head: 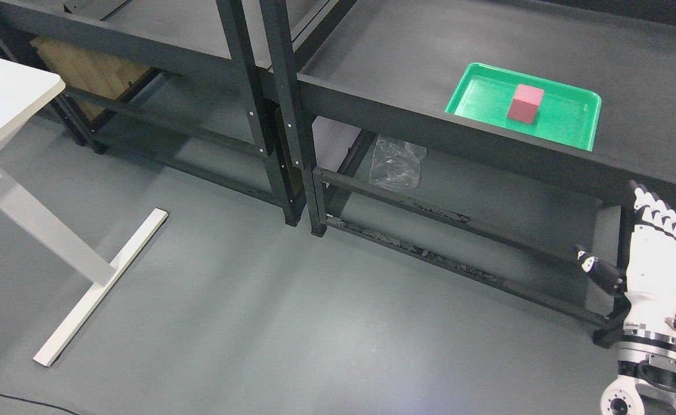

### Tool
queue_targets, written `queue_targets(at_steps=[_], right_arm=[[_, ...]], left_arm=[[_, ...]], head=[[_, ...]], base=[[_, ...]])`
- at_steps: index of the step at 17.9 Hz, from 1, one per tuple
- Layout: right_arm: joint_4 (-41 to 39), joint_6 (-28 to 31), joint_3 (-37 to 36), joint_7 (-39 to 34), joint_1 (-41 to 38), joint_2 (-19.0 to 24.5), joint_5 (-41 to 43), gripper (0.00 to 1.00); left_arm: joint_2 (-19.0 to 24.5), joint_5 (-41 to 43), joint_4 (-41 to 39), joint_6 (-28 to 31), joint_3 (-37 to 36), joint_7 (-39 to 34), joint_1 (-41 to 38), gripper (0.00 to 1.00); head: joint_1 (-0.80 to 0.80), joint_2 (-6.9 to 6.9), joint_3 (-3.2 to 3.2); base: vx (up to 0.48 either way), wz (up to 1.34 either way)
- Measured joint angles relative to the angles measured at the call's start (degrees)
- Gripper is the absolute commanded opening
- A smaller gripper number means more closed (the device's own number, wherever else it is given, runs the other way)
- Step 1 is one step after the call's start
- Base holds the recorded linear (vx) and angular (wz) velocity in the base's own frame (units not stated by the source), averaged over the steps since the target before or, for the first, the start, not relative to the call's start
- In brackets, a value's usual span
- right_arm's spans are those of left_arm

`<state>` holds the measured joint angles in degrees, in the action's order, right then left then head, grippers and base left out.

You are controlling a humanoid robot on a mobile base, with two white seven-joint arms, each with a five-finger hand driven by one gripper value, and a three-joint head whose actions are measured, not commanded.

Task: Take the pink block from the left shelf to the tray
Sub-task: 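Reach the right hand into the green tray toward the pink cube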

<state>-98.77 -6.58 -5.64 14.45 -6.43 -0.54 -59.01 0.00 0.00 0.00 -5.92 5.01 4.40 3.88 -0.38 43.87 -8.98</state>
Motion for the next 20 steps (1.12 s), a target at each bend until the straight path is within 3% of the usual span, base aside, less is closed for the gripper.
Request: queue_targets(at_steps=[8, 20], right_arm=[[-0.01, 1.53, 0.50, 0.05, 0.37, 0.28, -0.02, 1.00], [-0.02, 3.30, 0.92, -17.80, 0.52, 0.46, 1.56, 1.00]], left_arm=[[0.00, 0.00, 0.00, 0.00, 0.00, 0.00, -0.01, 1.00], [0.00, 0.00, 0.00, 0.00, 0.00, 0.00, 0.00, 1.00]], head=[[0.00, 0.00, 0.00], [0.00, 0.00, 0.00]], base=[[0.307, 0.05], [0.291, 0.07]])
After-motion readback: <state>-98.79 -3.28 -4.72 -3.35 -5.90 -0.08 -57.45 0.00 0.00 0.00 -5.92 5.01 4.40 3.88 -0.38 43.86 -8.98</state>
